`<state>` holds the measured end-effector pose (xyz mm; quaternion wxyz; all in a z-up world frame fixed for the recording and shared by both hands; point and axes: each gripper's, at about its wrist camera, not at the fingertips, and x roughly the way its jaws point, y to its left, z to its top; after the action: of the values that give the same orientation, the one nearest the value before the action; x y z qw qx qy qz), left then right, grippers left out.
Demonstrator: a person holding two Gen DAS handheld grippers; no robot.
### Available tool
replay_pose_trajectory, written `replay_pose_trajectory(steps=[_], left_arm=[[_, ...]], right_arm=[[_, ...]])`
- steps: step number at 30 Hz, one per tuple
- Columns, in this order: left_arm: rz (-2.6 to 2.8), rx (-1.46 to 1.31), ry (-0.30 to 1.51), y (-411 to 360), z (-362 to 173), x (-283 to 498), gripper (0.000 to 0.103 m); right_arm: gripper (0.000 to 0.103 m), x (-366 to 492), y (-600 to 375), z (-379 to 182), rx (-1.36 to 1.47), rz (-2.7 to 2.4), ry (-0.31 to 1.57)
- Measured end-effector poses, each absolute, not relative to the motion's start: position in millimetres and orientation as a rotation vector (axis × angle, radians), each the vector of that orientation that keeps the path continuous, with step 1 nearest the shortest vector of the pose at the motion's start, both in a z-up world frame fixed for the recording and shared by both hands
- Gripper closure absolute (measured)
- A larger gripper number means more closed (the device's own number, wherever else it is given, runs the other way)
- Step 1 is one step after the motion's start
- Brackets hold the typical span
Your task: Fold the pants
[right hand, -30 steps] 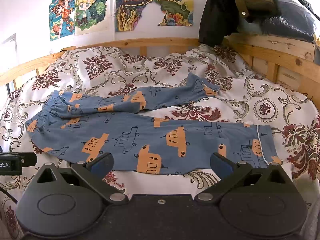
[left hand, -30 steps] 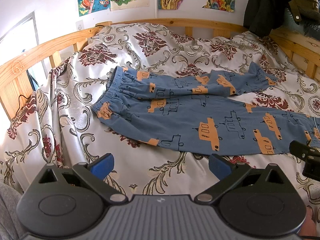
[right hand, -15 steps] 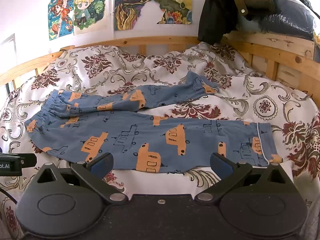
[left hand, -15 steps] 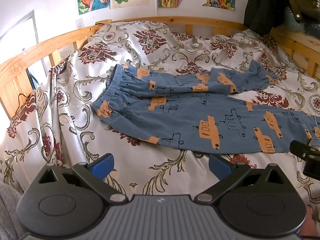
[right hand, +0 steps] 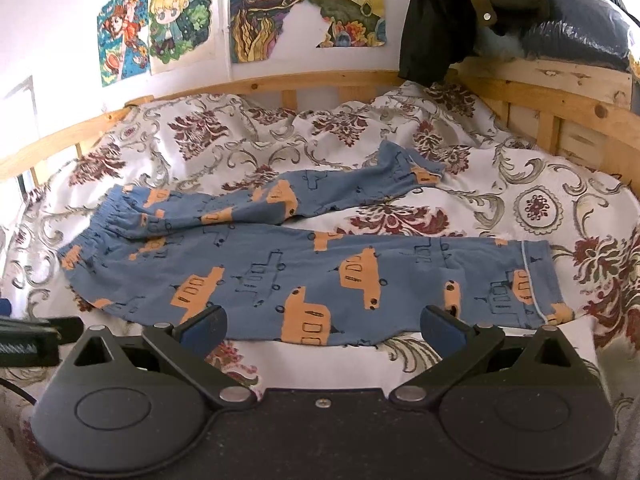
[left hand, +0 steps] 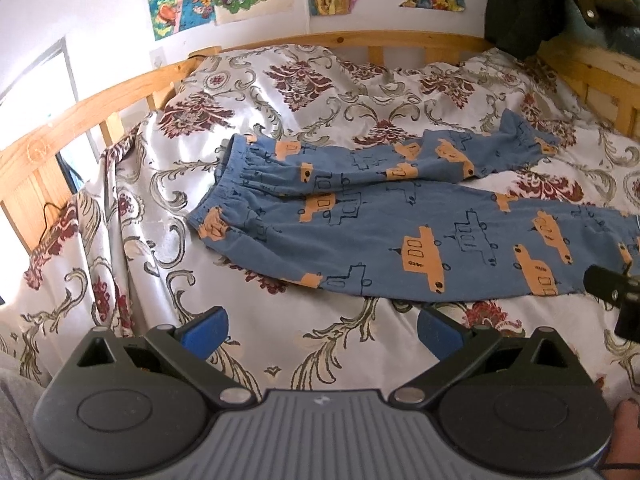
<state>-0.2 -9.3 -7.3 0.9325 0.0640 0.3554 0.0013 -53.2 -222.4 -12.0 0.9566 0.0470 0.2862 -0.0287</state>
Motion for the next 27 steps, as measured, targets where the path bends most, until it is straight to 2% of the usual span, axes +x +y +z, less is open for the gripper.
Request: replay_pose_trajectory(steps=[6,11,16,22,27], left_arm=[[-0.059,0.067,0.751,-4,-2,4,0.0],[-0.112,-0.054,0.752,14,16,17,0.0],[-0.214,-0.129,0.809,30,32,61,0.0],[-0.266,0.04,0.783,25,53,144,0.0],[-0.334,0.246,0.705,6,54,227,0.0]], right_arm=[[0.001,-56,-225,-11,0.131,-0.054,0.567],[0.0,-52,-245,4,0.288,-0.002,0.591],[0.0,-34,-267,21,0.347,0.087,0.551],[0.0,34,-280,42,0.143,0.247,0.648],[0.0,118,-289,37,-0.019,0.33,0.71]])
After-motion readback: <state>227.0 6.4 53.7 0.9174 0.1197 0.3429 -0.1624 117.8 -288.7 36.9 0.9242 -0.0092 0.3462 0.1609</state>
